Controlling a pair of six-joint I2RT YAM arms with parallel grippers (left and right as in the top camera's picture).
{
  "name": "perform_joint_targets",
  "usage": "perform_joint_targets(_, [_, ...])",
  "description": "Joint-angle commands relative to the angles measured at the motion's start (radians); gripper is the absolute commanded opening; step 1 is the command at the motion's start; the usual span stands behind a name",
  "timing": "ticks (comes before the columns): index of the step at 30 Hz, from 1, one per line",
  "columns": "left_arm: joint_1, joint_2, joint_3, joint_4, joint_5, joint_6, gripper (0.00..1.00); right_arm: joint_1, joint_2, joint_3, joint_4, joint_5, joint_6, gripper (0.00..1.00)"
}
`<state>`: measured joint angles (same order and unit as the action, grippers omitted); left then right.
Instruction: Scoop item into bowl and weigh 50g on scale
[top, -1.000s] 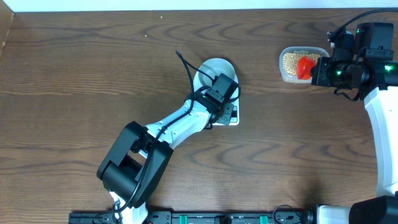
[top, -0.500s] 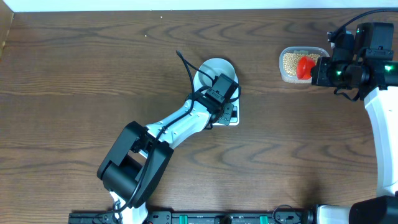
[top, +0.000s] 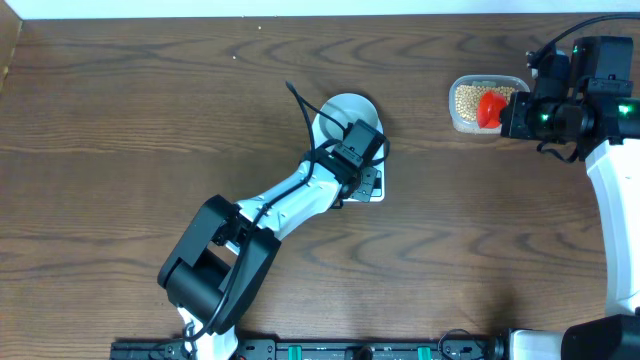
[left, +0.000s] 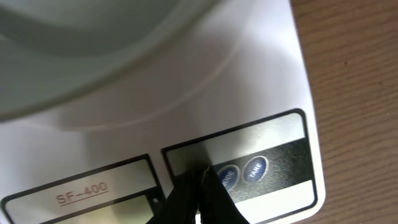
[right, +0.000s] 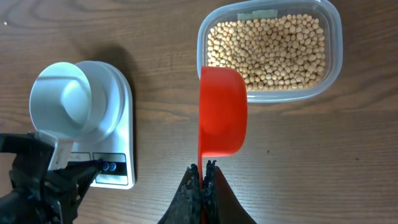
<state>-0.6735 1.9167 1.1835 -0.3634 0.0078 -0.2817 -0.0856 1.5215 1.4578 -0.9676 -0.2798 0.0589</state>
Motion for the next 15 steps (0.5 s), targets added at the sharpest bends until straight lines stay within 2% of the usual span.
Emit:
perform_joint_targets(1, [-0.017,0.080,-0.019,-0.015,-0.020,0.036,0.07,0.000,0.002,0.018,-0.006,-0.002,-0.016,0.01])
perform_joint_targets(10, [-0.018,0.105,-0.019,-0.015,-0.020,0.061,0.07,0.000,0.002,0.018,-0.020,-0.003,-0.015,0.01])
perform_joint_targets(15, [-0.018,0.046,-0.018,-0.016,-0.020,0.100,0.07,0.000,0.002,0.018,-0.020,-0.003,-0.014,0.01])
